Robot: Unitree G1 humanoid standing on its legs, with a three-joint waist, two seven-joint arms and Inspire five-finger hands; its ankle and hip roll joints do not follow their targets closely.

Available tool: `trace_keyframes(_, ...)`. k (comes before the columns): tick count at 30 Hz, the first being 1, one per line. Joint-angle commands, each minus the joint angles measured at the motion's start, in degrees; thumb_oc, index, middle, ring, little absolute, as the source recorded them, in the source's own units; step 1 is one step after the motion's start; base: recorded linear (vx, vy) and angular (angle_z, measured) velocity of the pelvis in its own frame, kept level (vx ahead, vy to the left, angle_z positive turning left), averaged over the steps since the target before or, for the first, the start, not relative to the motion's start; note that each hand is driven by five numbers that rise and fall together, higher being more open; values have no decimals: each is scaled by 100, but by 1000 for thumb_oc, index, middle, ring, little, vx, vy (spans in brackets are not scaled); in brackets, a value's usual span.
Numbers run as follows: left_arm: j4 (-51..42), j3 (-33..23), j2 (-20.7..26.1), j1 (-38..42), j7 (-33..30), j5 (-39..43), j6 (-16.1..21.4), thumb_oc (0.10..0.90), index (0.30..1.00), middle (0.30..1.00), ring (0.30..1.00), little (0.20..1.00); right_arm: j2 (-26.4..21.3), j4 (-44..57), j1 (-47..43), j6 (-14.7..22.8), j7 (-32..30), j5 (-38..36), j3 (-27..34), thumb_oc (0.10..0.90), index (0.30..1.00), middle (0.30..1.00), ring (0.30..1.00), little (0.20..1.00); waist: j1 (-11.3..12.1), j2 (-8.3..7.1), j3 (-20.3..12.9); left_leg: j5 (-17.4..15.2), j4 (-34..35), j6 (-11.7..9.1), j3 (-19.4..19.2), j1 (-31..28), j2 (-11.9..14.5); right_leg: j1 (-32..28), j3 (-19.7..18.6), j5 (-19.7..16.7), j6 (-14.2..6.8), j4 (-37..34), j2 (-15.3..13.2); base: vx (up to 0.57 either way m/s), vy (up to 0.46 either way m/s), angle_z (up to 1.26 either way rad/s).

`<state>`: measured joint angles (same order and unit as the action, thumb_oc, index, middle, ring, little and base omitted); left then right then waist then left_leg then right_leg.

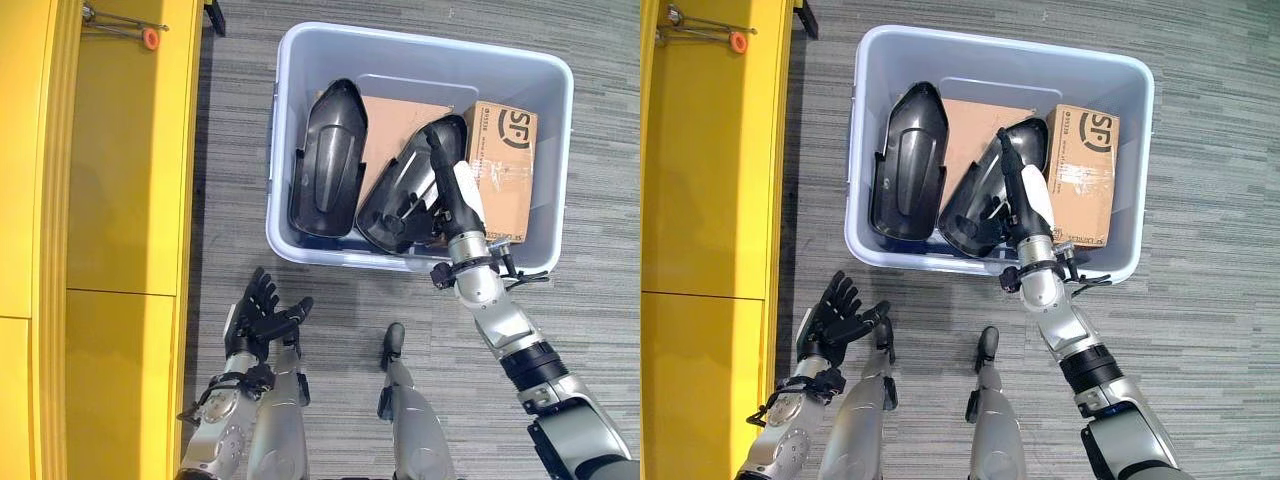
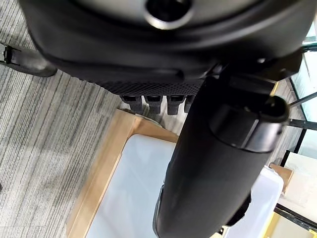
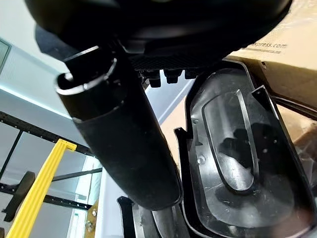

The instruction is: Move parts from the plastic box to the shelf.

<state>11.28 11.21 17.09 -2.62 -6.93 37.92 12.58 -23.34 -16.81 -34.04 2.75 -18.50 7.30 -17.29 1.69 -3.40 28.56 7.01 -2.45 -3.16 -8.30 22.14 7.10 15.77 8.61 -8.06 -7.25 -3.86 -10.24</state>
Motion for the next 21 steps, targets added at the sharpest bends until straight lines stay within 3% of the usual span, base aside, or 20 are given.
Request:
trace_keyframes(1, -465, -3, 80, -37, -23, -41, 366, 900, 1000, 1000, 1000, 1000, -68, 167, -688, 282, -438, 260, 121, 900, 1000, 1000, 1000, 1000, 27, -21, -270, -448, -286, -23, 372, 43, 12, 369, -254, 229, -90, 600, -110, 9, 33, 0)
trace_keyframes(21, -564, -42, 127, 38, -270, -282, 384, 900, 1000, 1000, 1000, 1000, 274, 629, -222, -62, -457, 1472, -54, 900, 1000, 1000, 1000, 1000, 33, -29, -168, -667, -601, 50, 416, 272, -147, 283, -237, 216, -154, 527, -221, 2, 6, 0)
